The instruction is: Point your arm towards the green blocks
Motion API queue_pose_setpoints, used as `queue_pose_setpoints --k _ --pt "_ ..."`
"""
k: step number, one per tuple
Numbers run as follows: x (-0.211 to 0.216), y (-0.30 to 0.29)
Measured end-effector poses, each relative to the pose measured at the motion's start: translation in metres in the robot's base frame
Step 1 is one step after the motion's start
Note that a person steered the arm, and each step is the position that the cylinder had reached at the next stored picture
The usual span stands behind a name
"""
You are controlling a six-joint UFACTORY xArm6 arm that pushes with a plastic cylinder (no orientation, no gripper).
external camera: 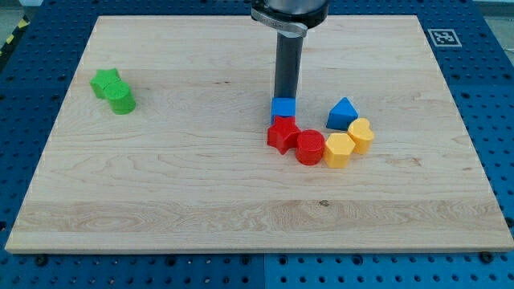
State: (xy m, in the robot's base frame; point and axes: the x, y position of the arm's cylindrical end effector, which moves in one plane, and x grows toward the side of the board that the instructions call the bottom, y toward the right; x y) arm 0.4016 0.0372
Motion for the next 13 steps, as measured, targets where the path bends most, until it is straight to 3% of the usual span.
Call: queue_pose_setpoints --k 1,5,9,11,13 --pt "0.000 0.000" --pt "0.005 -0.102" --pt "0.002 -0.102" --pt "0.047 -0.122" --pt "0.065 -0.241"
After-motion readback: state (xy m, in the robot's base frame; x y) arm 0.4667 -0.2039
